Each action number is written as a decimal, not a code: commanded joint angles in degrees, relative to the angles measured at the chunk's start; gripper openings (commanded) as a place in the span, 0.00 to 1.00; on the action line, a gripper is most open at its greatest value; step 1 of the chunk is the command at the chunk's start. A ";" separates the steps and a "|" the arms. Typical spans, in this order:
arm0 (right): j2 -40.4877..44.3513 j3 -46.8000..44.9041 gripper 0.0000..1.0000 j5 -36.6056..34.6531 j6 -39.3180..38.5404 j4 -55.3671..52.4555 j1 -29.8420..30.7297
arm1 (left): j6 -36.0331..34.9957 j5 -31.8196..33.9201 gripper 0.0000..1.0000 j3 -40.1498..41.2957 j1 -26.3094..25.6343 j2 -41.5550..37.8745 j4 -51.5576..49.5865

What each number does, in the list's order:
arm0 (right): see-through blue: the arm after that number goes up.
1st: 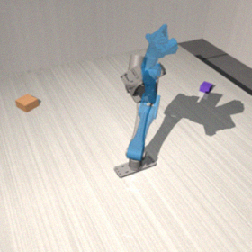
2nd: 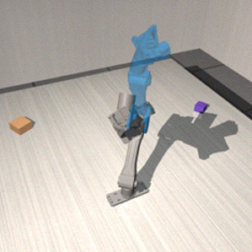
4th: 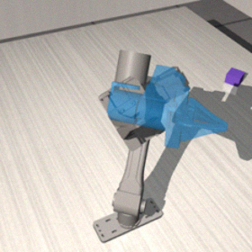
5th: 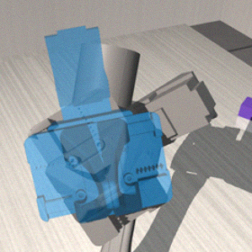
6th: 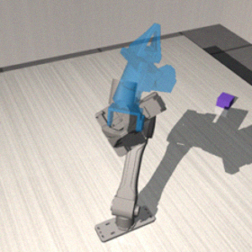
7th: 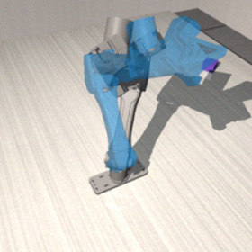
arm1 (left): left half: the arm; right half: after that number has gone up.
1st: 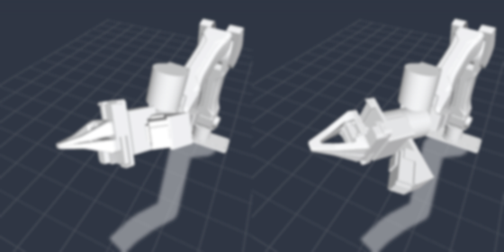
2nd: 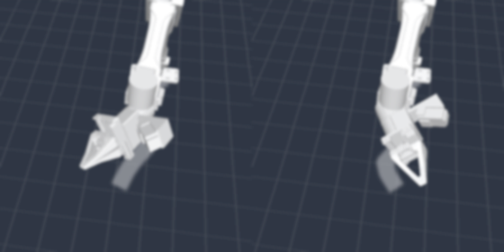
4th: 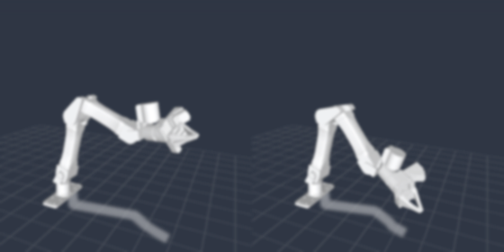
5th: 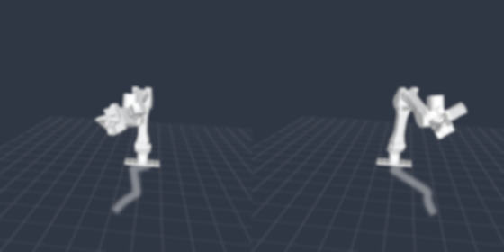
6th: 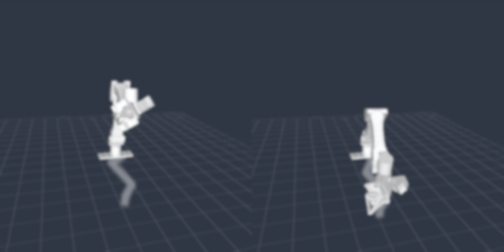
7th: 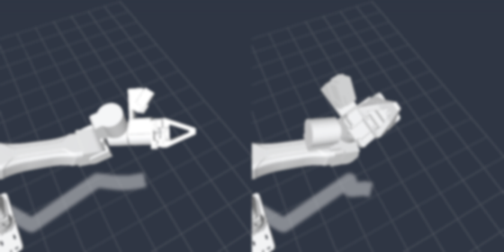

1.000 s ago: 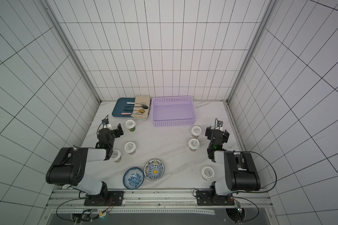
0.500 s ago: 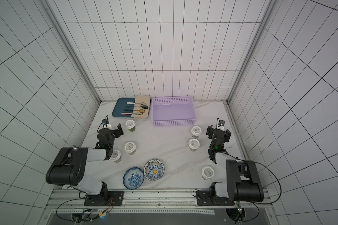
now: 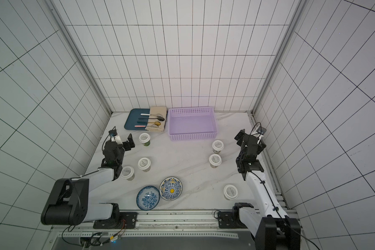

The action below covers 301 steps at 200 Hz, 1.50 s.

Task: Put the yogurt in the basket
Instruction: Pick up the basket from the center of the board.

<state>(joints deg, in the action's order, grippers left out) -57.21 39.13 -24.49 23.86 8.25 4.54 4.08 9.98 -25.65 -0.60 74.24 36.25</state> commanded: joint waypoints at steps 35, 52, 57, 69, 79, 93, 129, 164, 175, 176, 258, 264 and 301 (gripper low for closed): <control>1.55 12.62 0.99 7.53 18.89 -23.59 -0.03 | 2.69 -3.53 0.98 -17.67 -0.17 -13.54 -40.49; -0.23 16.59 0.99 10.71 21.83 -31.01 0.22 | 5.53 -3.12 0.98 -21.72 -0.17 -16.79 -49.51; -0.60 17.40 0.99 11.57 22.36 -32.29 0.56 | 5.86 -3.32 0.98 -22.38 -0.17 -17.95 -51.50; -1.45 18.48 0.99 12.34 24.19 -34.64 1.80 | 7.17 -3.46 0.97 -23.74 -0.05 -20.34 -56.30; -2.15 19.08 0.99 12.38 25.05 -35.74 3.23 | 7.81 -4.61 0.98 -24.01 0.57 -22.38 -59.39; -3.38 19.71 0.99 11.66 27.46 -36.53 5.69 | 8.17 -9.04 0.97 -22.97 3.26 -24.94 -61.53; -8.36 22.41 0.99 11.01 31.94 -37.04 10.08 | 7.95 -14.04 0.98 -17.65 7.85 -29.00 -60.64; -14.44 25.34 0.99 8.80 35.72 -36.99 15.23 | 6.36 -14.06 0.98 -13.74 8.23 -29.46 -56.16; -16.44 26.21 1.00 7.97 36.74 -36.42 17.24 | 6.08 -14.86 0.98 -12.55 8.18 -29.75 -54.85; -16.62 26.28 1.00 7.88 36.81 -36.35 17.47 | 6.05 -14.93 0.98 -12.48 8.12 -29.76 -54.69; -35.67 39.14 0.98 7.18 41.24 -34.89 27.86 | 3.81 -14.78 0.98 -11.35 8.55 -30.40 -53.73; -36.95 40.09 0.98 7.18 41.31 -34.53 28.33 | 3.76 -14.83 0.99 -11.27 8.51 -30.53 -53.57; -44.91 46.80 0.96 8.01 43.78 -36.14 29.47 | 3.76 -15.05 0.98 -11.49 8.77 -30.45 -53.65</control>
<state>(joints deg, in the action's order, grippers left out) -98.21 81.17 -16.47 64.66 -26.46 33.17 8.91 -5.65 -37.39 7.81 44.42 -18.50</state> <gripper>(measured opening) 0.963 0.984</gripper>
